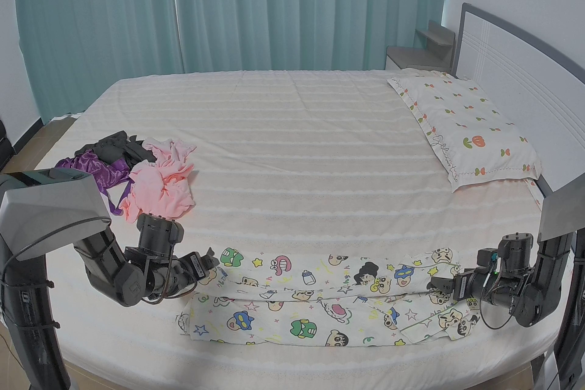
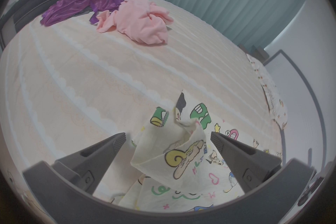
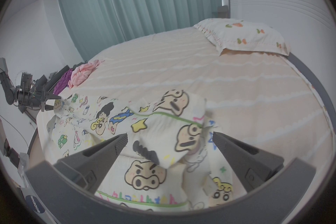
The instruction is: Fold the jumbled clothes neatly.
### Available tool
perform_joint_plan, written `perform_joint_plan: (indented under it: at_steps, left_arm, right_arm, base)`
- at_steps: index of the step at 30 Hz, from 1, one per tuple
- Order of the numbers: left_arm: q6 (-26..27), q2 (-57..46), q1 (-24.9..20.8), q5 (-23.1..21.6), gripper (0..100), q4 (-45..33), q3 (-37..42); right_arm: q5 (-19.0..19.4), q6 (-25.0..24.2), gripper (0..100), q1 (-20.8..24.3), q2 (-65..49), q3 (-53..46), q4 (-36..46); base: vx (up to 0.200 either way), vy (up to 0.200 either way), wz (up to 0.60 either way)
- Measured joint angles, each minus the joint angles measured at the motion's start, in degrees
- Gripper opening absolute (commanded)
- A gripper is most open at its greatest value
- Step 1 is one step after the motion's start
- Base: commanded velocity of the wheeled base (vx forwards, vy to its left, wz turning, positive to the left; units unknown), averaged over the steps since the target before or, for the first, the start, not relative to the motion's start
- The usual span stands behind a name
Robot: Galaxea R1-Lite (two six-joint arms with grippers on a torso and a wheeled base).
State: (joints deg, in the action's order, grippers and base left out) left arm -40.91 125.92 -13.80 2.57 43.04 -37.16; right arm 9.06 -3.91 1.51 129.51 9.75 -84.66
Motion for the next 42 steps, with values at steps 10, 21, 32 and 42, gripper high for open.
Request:
perform_joint_plan:
  at_steps: [10,21,32,42]
  left_arm:
    - [-17.0,-6.3,4.1,-9.8,100,1.5,1.3]
    - [-25.2,-12.4,6.6,-18.3,100,5.4,5.4]
    - [-26.4,-10.5,7.1,-19.3,100,21.0,11.2]
    - [-26.4,-7.5,6.9,-19.4,100,24.0,13.5]
  right_arm:
    - [1.3,-0.1,100,-3.7,-3.0,-2.8,-4.3]
    - [-3.7,-0.7,100,4.0,-7.0,12.7,10.7]
    - [-9.8,-0.9,100,15.8,-5.2,30.9,33.6]
    - [-12.3,0.5,100,18.4,-0.7,38.0,47.5]
  base:
    - [0.000,0.000,0.00]
    - [0.000,0.000,0.00]
    - [0.000,0.000,0.00]
    - [0.000,0.000,0.00]
